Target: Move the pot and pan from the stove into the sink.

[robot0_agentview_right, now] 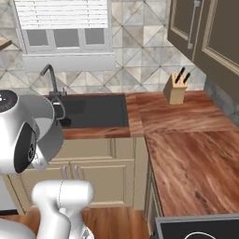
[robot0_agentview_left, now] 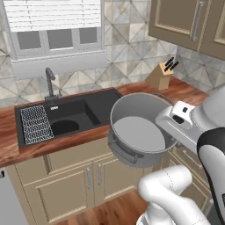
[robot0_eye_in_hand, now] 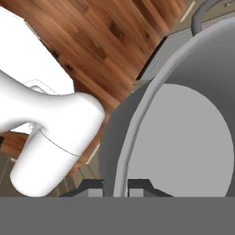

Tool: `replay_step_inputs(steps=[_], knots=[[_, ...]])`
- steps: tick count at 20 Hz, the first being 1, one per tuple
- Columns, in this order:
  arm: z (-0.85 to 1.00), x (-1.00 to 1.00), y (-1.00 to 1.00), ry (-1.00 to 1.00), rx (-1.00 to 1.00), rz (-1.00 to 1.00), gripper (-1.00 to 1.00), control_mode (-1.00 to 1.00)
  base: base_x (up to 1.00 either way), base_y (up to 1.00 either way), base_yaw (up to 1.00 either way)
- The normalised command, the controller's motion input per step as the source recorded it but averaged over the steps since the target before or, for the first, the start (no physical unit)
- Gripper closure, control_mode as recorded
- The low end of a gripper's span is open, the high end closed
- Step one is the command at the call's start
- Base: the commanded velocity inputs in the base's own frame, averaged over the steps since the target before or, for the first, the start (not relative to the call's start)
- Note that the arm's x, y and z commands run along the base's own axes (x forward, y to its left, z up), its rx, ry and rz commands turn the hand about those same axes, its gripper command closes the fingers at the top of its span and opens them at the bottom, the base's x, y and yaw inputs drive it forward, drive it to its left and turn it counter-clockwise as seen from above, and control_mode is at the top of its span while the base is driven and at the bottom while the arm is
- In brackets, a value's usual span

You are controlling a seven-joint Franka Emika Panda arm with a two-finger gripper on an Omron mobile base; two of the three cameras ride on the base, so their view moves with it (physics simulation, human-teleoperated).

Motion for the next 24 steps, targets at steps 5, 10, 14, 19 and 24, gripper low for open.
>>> replay_step_inputs(steps=[5, 10, 14, 19, 24], knots=[[0.0, 0.0, 0.0, 0.0, 0.0, 0.0, 1.0, 1.0, 0.66, 0.0, 0.0], [0.0, 0.0, 0.0, 0.0, 0.0, 0.0, 1.0, 1.0, 0.62, 0.0, 0.0], [0.0, 0.0, 0.0, 0.0, 0.0, 0.0, 1.0, 1.0, 0.61, 0.0, 0.01], [0.0, 0.0, 0.0, 0.0, 0.0, 0.0, 1.0, 1.0, 0.52, 0.0, 0.0], [0.0, 0.09, 0.01, 0.0, 0.0, 0.0, 1.0, -1.0, 0.03, 0.0, 0.0]])
